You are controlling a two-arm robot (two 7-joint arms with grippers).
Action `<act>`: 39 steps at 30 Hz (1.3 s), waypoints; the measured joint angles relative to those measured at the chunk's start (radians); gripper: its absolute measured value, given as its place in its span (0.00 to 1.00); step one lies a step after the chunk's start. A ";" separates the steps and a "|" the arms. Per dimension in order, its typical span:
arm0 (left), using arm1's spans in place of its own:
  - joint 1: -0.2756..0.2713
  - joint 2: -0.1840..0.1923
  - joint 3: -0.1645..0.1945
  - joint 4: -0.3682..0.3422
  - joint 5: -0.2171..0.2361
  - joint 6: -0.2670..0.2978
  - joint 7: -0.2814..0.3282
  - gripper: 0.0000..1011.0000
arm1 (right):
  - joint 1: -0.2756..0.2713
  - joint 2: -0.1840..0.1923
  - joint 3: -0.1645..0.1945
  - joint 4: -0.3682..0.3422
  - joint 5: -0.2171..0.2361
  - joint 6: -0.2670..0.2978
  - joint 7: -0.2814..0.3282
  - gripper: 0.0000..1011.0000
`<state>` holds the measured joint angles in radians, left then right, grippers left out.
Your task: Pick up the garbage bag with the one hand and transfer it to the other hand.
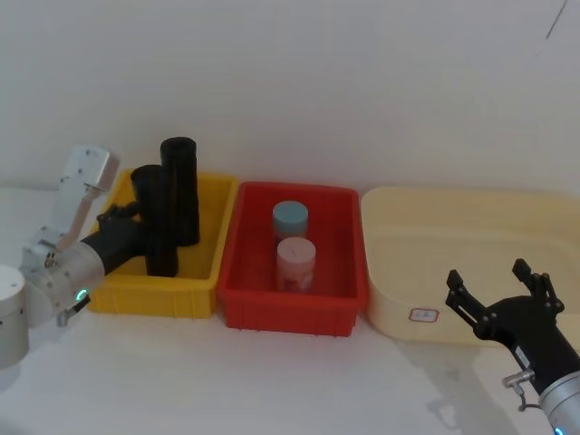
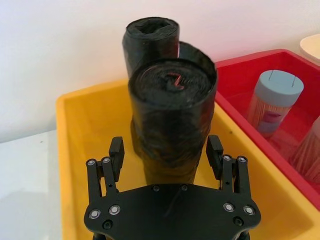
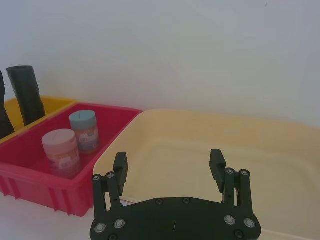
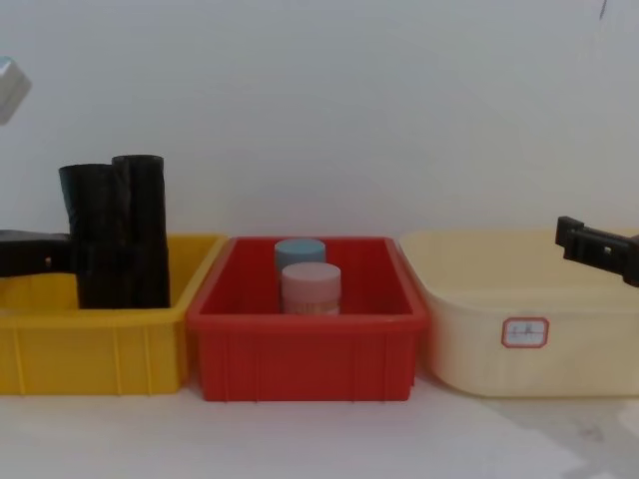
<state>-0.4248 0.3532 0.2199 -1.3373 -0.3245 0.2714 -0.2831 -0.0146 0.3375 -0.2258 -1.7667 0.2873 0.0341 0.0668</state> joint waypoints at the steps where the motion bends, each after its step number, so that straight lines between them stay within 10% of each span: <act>1: -0.004 -0.001 0.002 0.004 0.000 0.001 -0.003 0.99 | 0.000 0.000 0.000 0.000 0.000 0.000 0.000 0.99; 39: -0.093 -0.019 0.047 0.098 0.006 0.033 -0.045 0.99 | 0.079 0.002 -0.035 0.051 -0.052 0.044 0.014 0.99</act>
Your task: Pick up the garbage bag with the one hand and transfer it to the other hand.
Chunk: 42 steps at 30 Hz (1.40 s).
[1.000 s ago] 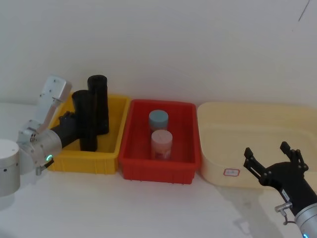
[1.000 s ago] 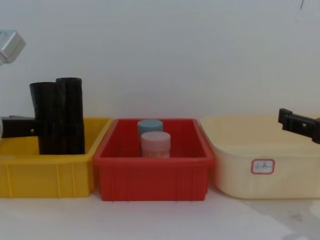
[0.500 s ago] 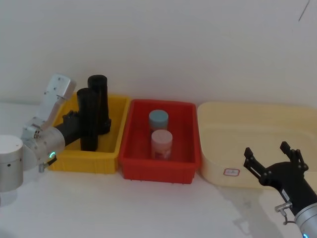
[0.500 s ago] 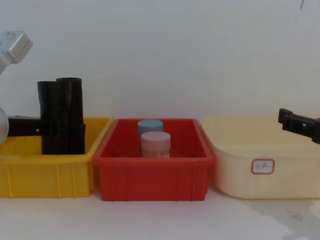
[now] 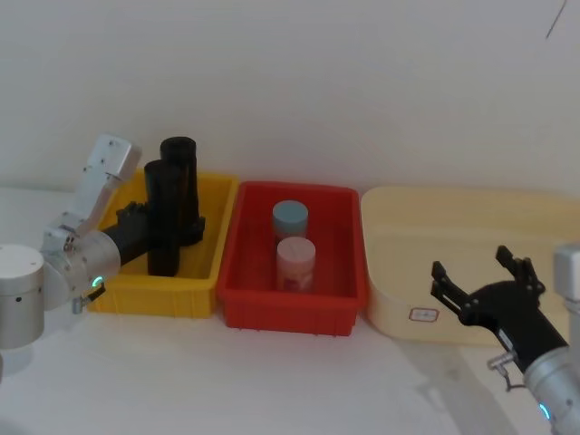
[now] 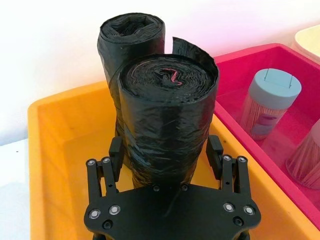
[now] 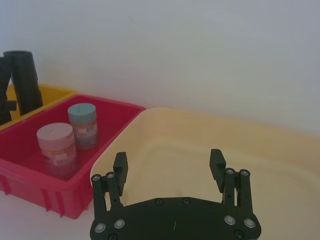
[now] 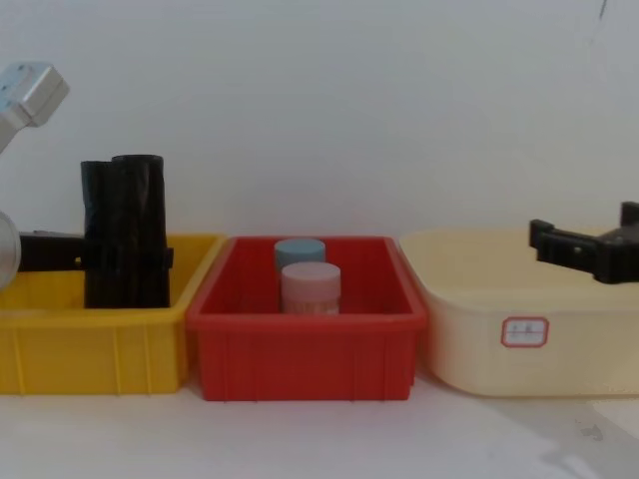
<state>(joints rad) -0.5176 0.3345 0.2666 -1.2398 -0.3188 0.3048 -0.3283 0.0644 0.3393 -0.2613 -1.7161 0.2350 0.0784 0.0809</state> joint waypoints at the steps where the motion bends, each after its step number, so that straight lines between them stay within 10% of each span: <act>1: 0.000 0.000 0.000 0.000 0.000 0.000 0.000 0.99 | 0.009 0.000 -0.004 0.005 -0.006 0.005 0.002 0.99; 21: -0.003 -0.001 0.002 0.004 0.000 0.001 -0.002 0.99 | 0.428 -0.096 -0.187 0.338 -0.161 0.121 0.145 0.99; 42: -0.004 -0.001 0.002 0.004 0.000 0.001 -0.002 0.99 | 0.715 -0.217 -0.276 0.628 -0.139 0.236 0.397 0.99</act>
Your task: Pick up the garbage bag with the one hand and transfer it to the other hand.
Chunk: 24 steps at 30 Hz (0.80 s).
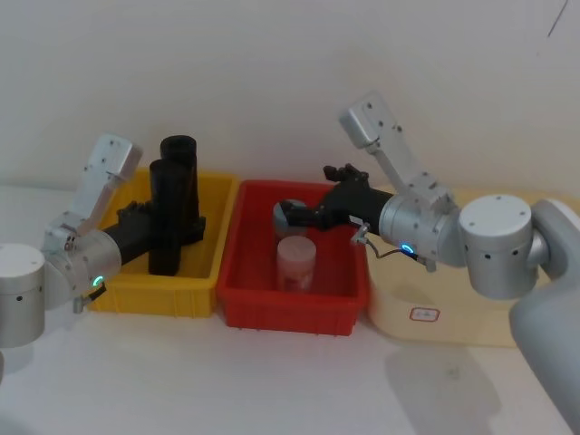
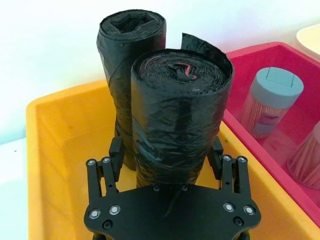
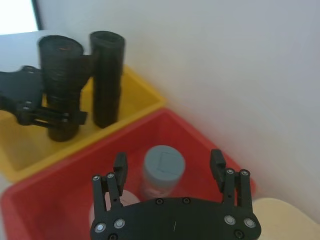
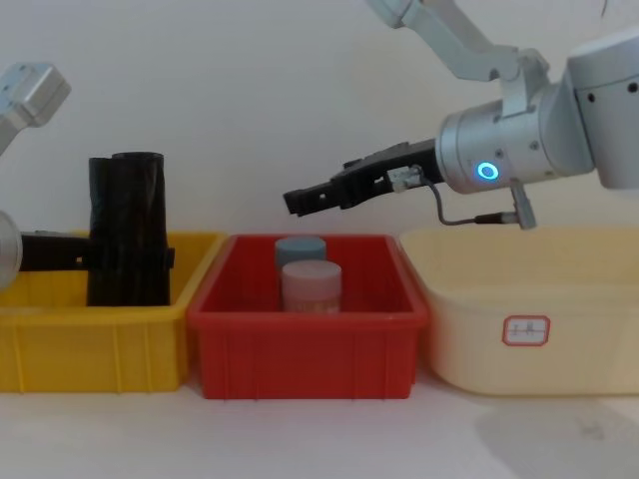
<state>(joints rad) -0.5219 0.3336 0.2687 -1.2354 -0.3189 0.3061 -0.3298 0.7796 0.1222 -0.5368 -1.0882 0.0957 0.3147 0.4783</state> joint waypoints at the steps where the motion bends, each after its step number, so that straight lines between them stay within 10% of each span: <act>1: 0.000 0.000 0.000 0.000 0.000 0.000 0.000 0.99 | 0.003 -0.002 0.000 0.004 0.005 0.004 0.009 0.99; 24: 0.000 0.000 0.000 0.000 0.000 0.000 0.000 0.99 | -0.015 0.033 -0.003 -0.024 0.103 0.103 0.169 0.99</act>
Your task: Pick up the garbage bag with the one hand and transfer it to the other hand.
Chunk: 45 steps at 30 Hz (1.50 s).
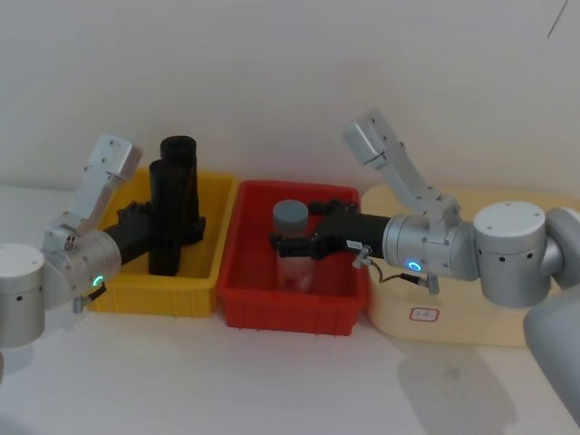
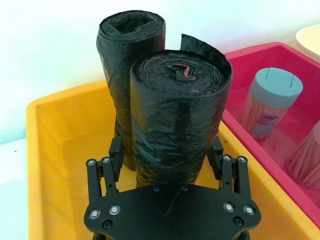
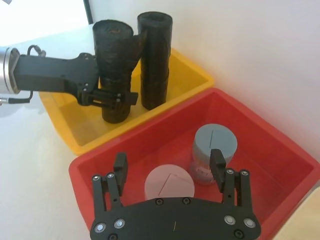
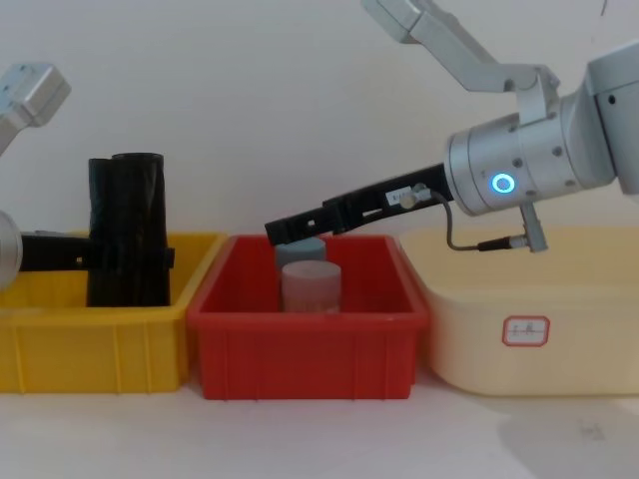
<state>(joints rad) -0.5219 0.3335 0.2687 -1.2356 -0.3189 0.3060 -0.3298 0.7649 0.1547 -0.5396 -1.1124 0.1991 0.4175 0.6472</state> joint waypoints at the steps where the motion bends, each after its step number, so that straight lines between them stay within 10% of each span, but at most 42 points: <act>1: 0.000 0.000 0.000 0.000 0.000 0.000 0.000 0.99 | 0.000 0.000 0.000 0.000 0.000 0.000 0.000 0.99; 45: 0.000 0.000 0.000 0.000 0.000 0.000 0.000 0.99 | 0.019 0.000 -0.084 0.100 -0.039 -0.036 -0.041 0.99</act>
<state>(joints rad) -0.5218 0.3336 0.2686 -1.2355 -0.3189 0.3060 -0.3298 0.7841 0.1550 -0.6232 -1.0121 0.1599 0.3815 0.6059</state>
